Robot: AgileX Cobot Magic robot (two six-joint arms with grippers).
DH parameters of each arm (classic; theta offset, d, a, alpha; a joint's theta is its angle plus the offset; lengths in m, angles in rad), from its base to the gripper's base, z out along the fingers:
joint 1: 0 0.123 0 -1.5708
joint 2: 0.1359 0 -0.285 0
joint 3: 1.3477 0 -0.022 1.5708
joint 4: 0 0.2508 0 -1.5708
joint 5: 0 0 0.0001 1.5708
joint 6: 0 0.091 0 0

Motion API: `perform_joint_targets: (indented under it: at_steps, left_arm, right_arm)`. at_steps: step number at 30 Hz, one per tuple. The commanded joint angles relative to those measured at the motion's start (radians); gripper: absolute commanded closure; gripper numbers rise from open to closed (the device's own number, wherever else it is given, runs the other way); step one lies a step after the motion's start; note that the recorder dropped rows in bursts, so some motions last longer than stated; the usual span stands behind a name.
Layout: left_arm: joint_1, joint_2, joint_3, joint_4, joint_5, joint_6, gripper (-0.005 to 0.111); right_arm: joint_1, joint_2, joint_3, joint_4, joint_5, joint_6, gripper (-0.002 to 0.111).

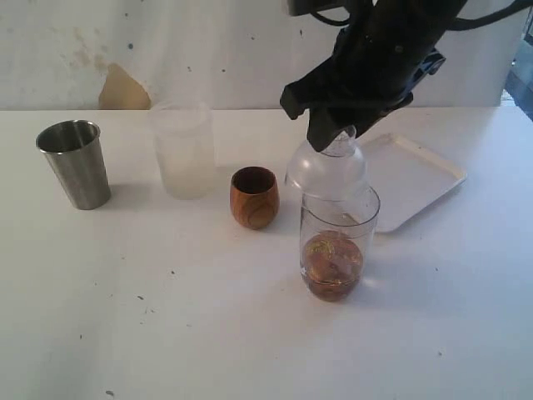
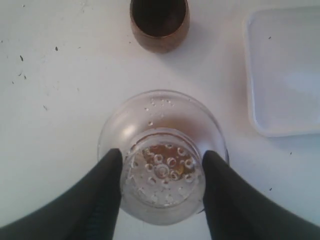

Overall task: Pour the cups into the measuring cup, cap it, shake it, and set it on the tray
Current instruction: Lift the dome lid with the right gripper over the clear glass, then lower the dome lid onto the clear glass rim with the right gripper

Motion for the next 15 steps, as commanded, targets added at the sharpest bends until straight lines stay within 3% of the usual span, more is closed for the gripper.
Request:
perform_joint_targets:
  at_steps: [1,15]
  left_arm:
    - [-0.004,-0.004,0.005,-0.009,-0.005,-0.001,0.106]
    - [-0.004,-0.004,0.005,-0.009,-0.005,-0.001,0.106]
  right_arm:
    - [0.002,0.005,-0.008,-0.037,-0.001,-0.007,0.108]
    - [0.002,0.005,-0.01,-0.049,-0.001,0.034,0.108]
